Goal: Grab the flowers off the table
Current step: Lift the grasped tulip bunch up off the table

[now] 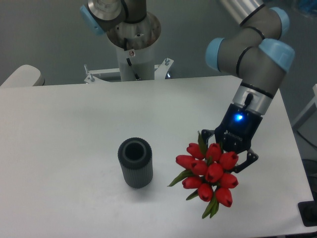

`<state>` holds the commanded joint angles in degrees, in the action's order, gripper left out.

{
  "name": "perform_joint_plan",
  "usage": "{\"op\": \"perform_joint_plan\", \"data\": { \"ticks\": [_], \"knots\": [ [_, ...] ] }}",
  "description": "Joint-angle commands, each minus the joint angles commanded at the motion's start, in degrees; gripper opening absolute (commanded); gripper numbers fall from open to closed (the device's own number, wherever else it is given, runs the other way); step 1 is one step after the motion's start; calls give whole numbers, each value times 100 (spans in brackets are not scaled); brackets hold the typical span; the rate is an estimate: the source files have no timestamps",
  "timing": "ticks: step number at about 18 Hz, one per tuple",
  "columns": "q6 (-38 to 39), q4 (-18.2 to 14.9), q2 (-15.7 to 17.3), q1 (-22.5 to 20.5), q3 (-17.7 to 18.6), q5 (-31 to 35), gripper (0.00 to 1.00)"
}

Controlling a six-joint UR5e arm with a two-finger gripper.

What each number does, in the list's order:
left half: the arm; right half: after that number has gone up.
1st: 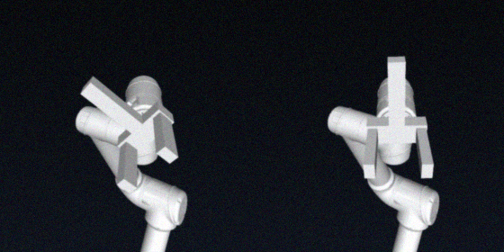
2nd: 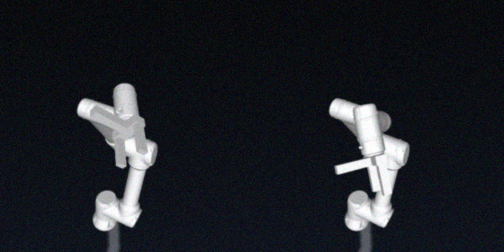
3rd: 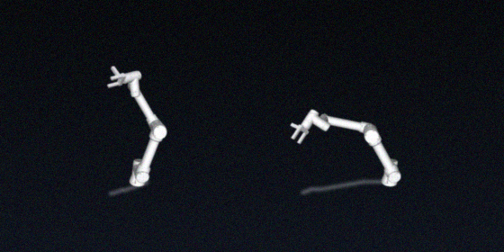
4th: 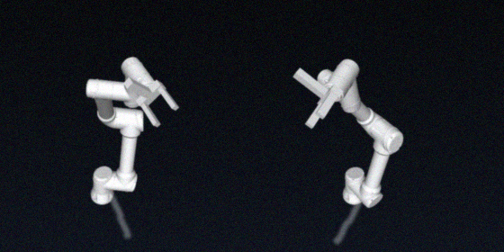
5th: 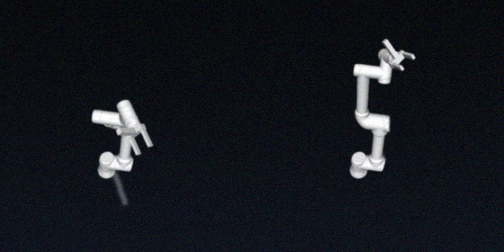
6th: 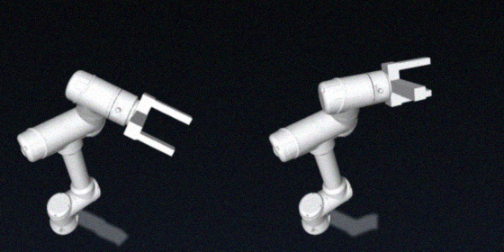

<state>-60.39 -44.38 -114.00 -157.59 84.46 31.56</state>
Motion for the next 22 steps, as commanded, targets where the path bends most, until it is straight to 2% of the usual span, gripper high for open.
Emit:
{"op": "perform_joint_plan", "data": {
  "ticks": [11,22],
  "knots": [
    [142,26,211,9,97,-150,36],
    [1,35,220,-26,114,-317,36]
  ]
}}
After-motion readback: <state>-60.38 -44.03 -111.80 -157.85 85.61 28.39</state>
